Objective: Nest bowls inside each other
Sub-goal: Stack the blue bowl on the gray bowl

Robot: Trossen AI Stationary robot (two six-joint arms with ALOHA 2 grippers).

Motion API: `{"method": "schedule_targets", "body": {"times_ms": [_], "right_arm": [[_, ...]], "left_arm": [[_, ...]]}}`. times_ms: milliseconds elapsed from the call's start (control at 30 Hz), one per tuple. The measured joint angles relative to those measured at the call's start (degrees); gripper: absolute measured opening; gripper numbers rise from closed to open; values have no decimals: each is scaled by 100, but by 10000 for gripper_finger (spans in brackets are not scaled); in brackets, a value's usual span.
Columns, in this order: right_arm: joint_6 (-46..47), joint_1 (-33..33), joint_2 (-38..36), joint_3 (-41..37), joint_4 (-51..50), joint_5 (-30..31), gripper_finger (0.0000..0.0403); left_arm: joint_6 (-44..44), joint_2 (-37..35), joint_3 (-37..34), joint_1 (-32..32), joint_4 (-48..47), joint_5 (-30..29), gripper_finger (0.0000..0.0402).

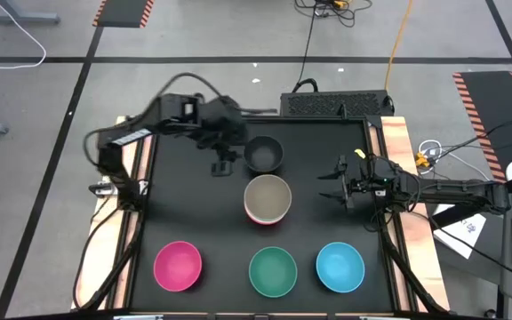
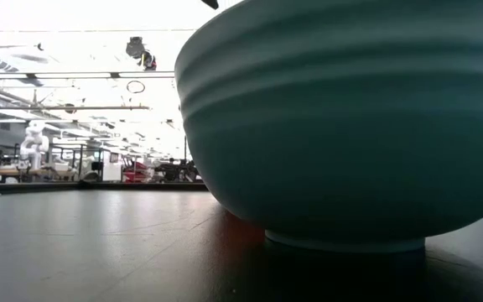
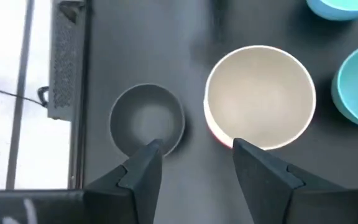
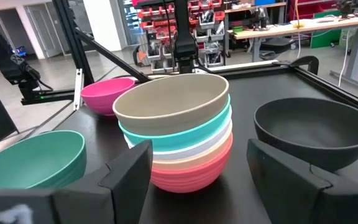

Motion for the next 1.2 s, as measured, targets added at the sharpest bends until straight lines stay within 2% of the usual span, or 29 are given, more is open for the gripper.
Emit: {"method": "schedule_targets", "body": {"times_ms": [100,267,433,500,633,800,867,1033,1200], "right_arm": [[-3,1,1,0,14,-1,251],[-10,1,1,0,49,-1,251],[57,0,4,0,76,-4,251],[90,1,4,0,127,-4,251],[134,1,4,0,141,-1,251],[133,0,4,0,141,-1,251],[134,1,4,0,139,-1,251],[138,1,4,0,137,1,251],[179,-1,4,0,111,4,251]], "left_arm": [[13,-645,-1083,36,955,332,191],[224,-1815,-3590,30,3898,1761,193],[184,-2653,-5723,37,6915,2099,193],[124,-2770,-6322,71,7661,2221,192],[38,-2813,-7100,363,8271,2314,192],[-195,-2891,-7772,710,9646,3365,191],[-129,-3019,-7918,788,9926,3512,191],[258,-3620,-8392,949,9886,2867,191],[112,-4702,-9049,1232,9580,2389,191]]}}
